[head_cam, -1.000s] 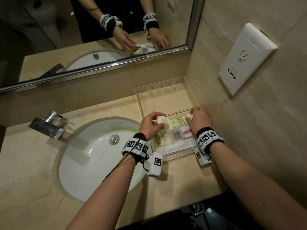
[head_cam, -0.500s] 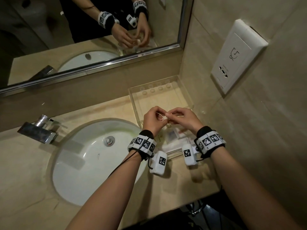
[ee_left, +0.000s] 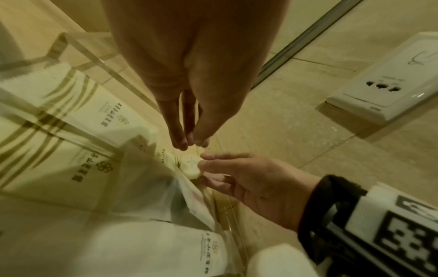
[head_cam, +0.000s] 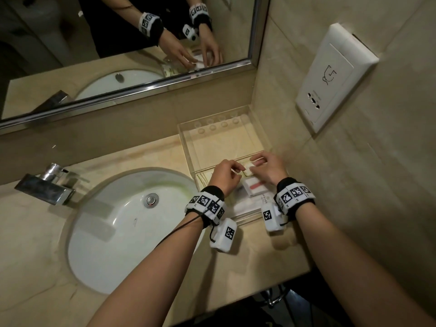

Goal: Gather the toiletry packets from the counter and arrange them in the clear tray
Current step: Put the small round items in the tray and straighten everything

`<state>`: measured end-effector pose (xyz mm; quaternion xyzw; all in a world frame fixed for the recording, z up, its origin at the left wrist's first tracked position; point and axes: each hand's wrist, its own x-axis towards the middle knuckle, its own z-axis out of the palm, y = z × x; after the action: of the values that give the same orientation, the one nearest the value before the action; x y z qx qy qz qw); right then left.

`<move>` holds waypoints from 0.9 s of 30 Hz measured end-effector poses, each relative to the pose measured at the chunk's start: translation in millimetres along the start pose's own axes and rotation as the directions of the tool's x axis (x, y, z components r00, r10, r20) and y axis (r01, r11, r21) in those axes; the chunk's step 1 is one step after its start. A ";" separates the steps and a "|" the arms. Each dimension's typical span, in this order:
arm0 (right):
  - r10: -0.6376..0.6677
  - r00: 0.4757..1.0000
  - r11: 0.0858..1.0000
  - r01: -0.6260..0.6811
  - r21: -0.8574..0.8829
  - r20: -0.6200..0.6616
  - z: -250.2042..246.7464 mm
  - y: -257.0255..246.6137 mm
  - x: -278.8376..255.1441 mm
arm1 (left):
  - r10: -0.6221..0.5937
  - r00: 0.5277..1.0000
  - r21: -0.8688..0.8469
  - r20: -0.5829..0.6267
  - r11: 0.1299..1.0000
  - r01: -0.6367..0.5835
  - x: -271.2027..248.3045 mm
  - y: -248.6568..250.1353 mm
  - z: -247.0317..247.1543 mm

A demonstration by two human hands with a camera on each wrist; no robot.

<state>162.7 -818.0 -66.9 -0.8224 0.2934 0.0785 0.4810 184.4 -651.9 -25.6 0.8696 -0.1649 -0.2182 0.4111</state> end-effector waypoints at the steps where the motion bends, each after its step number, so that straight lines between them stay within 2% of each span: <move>1: -0.013 1.000 1.000 0.012 -0.005 -0.022 2.1 0.9 0.6 | 0.003 1.000 0.018 0.002 1.000 -0.003 0.5 0.2 1.0; 5: -0.202 0.967 0.959 0.164 -0.233 -0.154 5.0 3.6 -4.5 | 0.021 0.999 0.119 0.026 0.993 -0.024 3.1 3.0 5.6; 8: -0.263 0.938 0.938 0.193 -0.289 -0.228 1.7 8.1 -8.2 | 0.032 0.996 0.187 0.080 0.981 -0.047 6.0 3.1 10.8; 16: -0.289 0.948 0.908 0.228 -0.352 -0.131 0.1 18.1 -8.2 | -0.022 0.974 0.322 0.225 0.945 -0.053 15.2 4.2 32.3; 21: -0.296 0.948 0.883 0.227 -0.410 -0.113 2.7 20.2 -3.0 | -0.034 0.976 0.401 0.217 0.914 -0.057 18.6 11.7 36.9; 24: -0.297 0.950 0.870 0.226 -0.438 -0.099 0.1 19.3 -3.6 | -0.096 0.975 0.338 0.200 0.941 0.023 19.9 11.0 38.4; 27: -0.289 0.950 0.867 0.207 -0.453 -0.120 -0.1 18.9 -5.8 | -0.102 0.980 0.295 0.170 0.954 0.049 21.3 6.1 37.0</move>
<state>147.4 -822.7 -78.5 -0.9434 0.2031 0.0029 0.2621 182.8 -689.4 -47.0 0.9022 -0.1987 -0.2865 0.2539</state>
